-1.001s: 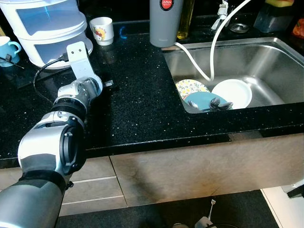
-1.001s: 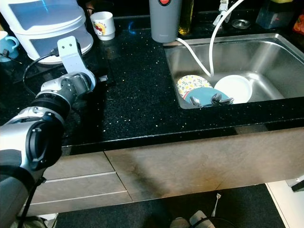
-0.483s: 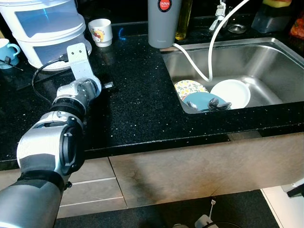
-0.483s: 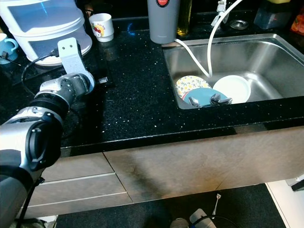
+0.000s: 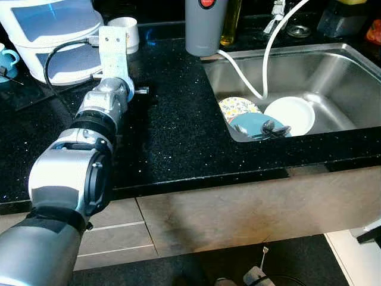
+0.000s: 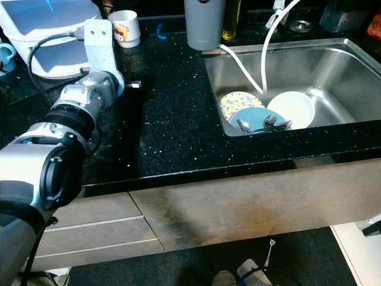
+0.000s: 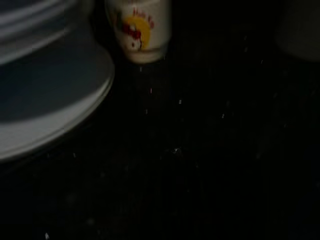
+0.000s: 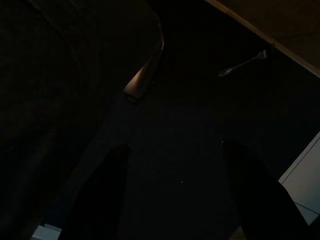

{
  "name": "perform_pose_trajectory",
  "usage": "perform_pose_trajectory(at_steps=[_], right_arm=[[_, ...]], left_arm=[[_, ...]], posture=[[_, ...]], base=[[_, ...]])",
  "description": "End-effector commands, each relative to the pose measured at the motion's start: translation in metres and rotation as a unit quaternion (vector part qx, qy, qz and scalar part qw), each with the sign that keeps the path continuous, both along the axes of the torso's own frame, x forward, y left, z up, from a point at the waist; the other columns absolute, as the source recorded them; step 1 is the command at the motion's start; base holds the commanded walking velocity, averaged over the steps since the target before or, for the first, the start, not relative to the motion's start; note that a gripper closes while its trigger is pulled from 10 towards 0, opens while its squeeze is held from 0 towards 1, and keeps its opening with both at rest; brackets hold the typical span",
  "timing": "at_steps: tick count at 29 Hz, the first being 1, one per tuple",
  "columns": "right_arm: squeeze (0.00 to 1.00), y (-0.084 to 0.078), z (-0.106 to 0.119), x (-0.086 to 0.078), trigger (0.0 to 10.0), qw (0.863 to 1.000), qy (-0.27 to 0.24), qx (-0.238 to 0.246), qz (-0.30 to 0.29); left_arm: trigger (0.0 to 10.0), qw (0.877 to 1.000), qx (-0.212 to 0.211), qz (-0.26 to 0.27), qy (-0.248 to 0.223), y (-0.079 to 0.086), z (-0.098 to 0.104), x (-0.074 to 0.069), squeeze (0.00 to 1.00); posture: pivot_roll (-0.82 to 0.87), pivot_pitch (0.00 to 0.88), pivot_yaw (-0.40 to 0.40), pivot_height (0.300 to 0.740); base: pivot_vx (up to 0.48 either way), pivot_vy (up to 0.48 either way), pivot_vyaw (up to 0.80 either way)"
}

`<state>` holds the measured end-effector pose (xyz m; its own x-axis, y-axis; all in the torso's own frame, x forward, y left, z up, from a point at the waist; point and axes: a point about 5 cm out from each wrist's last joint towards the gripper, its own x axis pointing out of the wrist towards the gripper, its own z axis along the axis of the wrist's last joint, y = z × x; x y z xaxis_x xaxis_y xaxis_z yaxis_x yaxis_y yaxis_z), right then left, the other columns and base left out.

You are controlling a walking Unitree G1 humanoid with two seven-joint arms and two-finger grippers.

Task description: Kitchen organization

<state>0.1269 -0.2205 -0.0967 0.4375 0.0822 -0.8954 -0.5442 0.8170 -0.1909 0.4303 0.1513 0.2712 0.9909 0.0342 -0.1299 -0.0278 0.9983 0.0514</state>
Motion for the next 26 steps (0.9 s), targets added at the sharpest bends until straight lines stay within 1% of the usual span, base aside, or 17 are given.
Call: perform_pose_trajectory(at_steps=[1, 2, 3, 4, 5, 8, 9, 10, 12, 20, 21, 22, 23, 26], right_arm=[[0.00, -0.001, -0.002, -0.006, 10.0, 1.000, 0.010, -0.002, -0.004], [0.00, -0.001, -0.002, -0.006, 10.0, 1.000, 0.010, -0.002, -0.004], [0.00, -0.001, -0.002, -0.006, 10.0, 1.000, 0.010, -0.002, -0.004], [0.00, -0.002, -0.002, -0.006, 10.0, 1.000, 0.009, -0.002, -0.004], [0.00, -0.002, -0.002, -0.006, 10.0, 1.000, 0.009, -0.002, -0.004], [0.00, -0.002, -0.002, -0.006, 10.0, 1.000, 0.008, -0.002, -0.006], [0.00, -0.002, -0.002, -0.007, 10.0, 1.000, 0.007, -0.002, -0.007], [0.00, -0.002, -0.002, -0.007, 10.0, 1.000, 0.007, -0.002, -0.007], [0.00, -0.002, -0.002, -0.008, 10.0, 1.000, 0.007, -0.001, -0.008], [0.00, -0.002, -0.003, -0.011, 10.0, 1.000, 0.008, 0.000, -0.010], [0.00, -0.001, -0.003, -0.011, 10.0, 1.000, 0.008, 0.000, -0.010], [0.00, -0.001, -0.003, -0.011, 10.0, 1.000, 0.008, 0.000, -0.010], [0.00, -0.001, -0.003, -0.012, 10.0, 1.000, 0.008, 0.000, -0.010], [0.00, -0.001, -0.003, -0.012, 10.0, 1.000, 0.008, 0.000, -0.011]], left_arm=[[10.0, 1.000, 0.008, 0.009, 0.019, 0.007, -0.006, -0.001, 0.97], [10.0, 1.000, 0.008, 0.009, 0.019, 0.007, -0.006, -0.001, 0.97], [10.0, 1.000, 0.003, 0.007, 0.031, 0.007, -0.012, -0.001, 1.00], [10.0, 0.999, -0.001, 0.005, 0.038, 0.007, -0.015, -0.002, 1.00], [10.0, 0.999, -0.014, 0.002, 0.049, 0.007, -0.020, -0.002, 1.00], [10.0, 0.997, -0.024, -0.020, 0.075, 0.001, -0.033, -0.004, 1.00], [10.0, 0.996, -0.024, -0.024, 0.082, -0.001, -0.038, -0.005, 1.00], [10.0, 0.996, -0.024, -0.024, 0.082, -0.001, -0.038, -0.005, 1.00], [10.0, 0.995, -0.026, -0.025, 0.096, -0.003, -0.046, -0.006, 1.00], [10.0, 0.994, -0.019, -0.029, 0.106, -0.005, -0.052, -0.007, 1.00], [10.0, 0.993, -0.021, -0.032, 0.109, -0.005, -0.052, -0.008, 0.53], [10.0, 0.993, -0.021, -0.032, 0.109, -0.005, -0.052, -0.008, 0.53], [10.0, 0.992, -0.029, -0.031, 0.117, -0.004, -0.055, -0.008, 0.00], [10.0, 0.992, -0.033, -0.031, 0.121, -0.003, -0.056, -0.009, 0.00]], posture=[[-0.10, 0.103, 0.014, 0.740], [-0.10, 0.103, 0.014, 0.740], [-0.10, 0.109, 0.015, 0.740], [-0.10, 0.109, 0.015, 0.740], [-0.11, 0.115, 0.017, 0.740], [-0.12, 0.124, 0.020, 0.740], [-0.12, 0.129, 0.021, 0.740], [-0.12, 0.129, 0.021, 0.740], [-0.13, 0.138, 0.025, 0.740], [-0.13, 0.152, 0.025, 0.740], [-0.13, 0.156, 0.027, 0.740], [-0.13, 0.156, 0.027, 0.740], [-0.13, 0.161, 0.027, 0.740], [-0.13, 0.161, 0.027, 0.740]], base=[[0.000, 0.000, 0.00], [0.000, 0.000, 0.00], [0.000, 0.000, 0.00], [0.000, 0.000, 0.00], [0.000, 0.000, 0.00], [0.000, 0.000, 0.00], [0.000, 0.000, 0.00], [0.000, 0.000, 0.00], [0.000, 0.000, 0.00], [0.000, 0.000, 0.00], [0.000, 0.000, 0.00], [0.000, 0.000, 0.00], [0.000, 0.000, 0.00], [0.000, 0.000, 0.00]])
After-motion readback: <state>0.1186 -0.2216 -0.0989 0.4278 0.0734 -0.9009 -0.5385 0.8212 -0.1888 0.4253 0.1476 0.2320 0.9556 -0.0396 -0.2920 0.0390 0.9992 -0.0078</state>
